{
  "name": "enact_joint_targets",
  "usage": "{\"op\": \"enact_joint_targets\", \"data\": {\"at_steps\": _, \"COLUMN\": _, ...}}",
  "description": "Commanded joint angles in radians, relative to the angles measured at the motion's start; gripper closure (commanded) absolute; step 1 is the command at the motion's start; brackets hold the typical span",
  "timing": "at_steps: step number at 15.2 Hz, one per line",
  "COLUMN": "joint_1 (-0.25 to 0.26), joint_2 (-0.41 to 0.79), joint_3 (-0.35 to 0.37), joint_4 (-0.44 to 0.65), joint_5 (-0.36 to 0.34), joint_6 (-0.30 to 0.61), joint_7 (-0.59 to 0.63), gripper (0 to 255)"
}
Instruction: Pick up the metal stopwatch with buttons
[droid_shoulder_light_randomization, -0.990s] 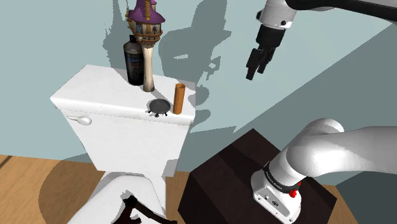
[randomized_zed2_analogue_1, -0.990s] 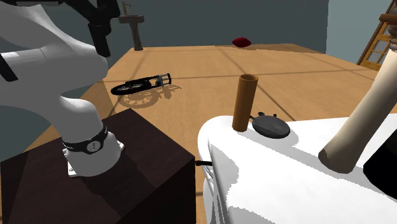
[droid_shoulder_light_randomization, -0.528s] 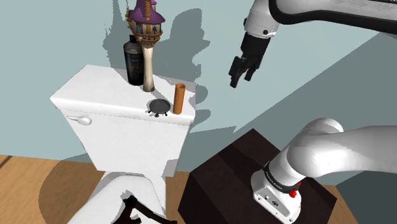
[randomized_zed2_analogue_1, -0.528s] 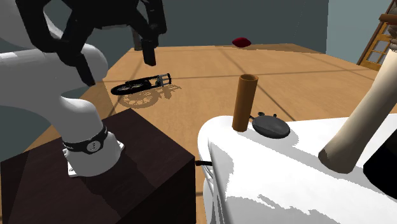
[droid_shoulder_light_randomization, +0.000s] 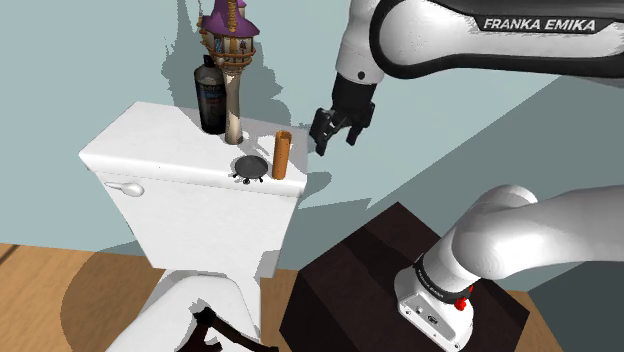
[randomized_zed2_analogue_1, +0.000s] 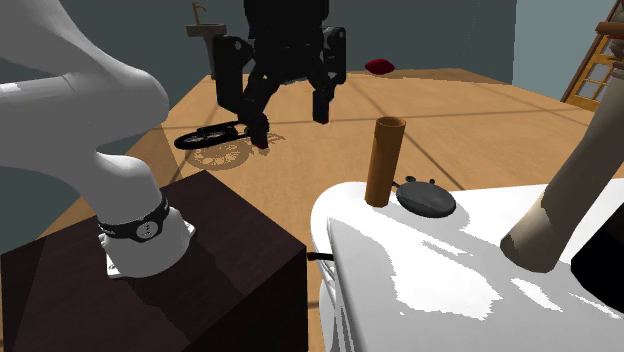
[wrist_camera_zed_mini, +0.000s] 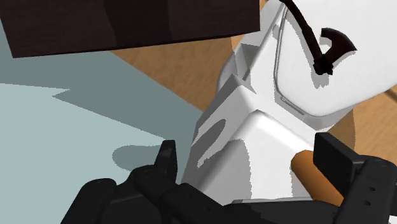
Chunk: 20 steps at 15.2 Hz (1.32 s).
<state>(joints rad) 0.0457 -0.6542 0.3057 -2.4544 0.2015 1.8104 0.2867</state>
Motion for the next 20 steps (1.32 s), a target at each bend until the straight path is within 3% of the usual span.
{"op": "enact_joint_targets", "data": {"at_steps": 1, "joint_1": -0.001, "joint_2": 0.047, "joint_3": 0.05, "joint_4": 0.016, "joint_5": 0.014, "joint_6": 0.051, "joint_7": 0.069, "gripper": 0}}
{"op": "enact_joint_targets", "data": {"at_steps": 7, "joint_1": -0.027, "joint_2": 0.22, "joint_3": 0.206, "joint_4": 0.094, "joint_5": 0.006, "joint_6": 0.198, "joint_7": 0.281, "gripper": 0}}
{"op": "enact_joint_targets", "data": {"at_steps": 13, "joint_1": -0.081, "joint_2": 0.448, "joint_3": 0.361, "joint_4": 0.227, "joint_5": -0.119, "joint_6": 0.316, "joint_7": 0.539, "gripper": 0}}
{"op": "enact_joint_targets", "data": {"at_steps": 20, "joint_1": -0.084, "joint_2": 0.494, "joint_3": 0.378, "joint_4": 0.18, "joint_5": -0.148, "joint_6": 0.401, "joint_7": 0.568, "gripper": 0}}
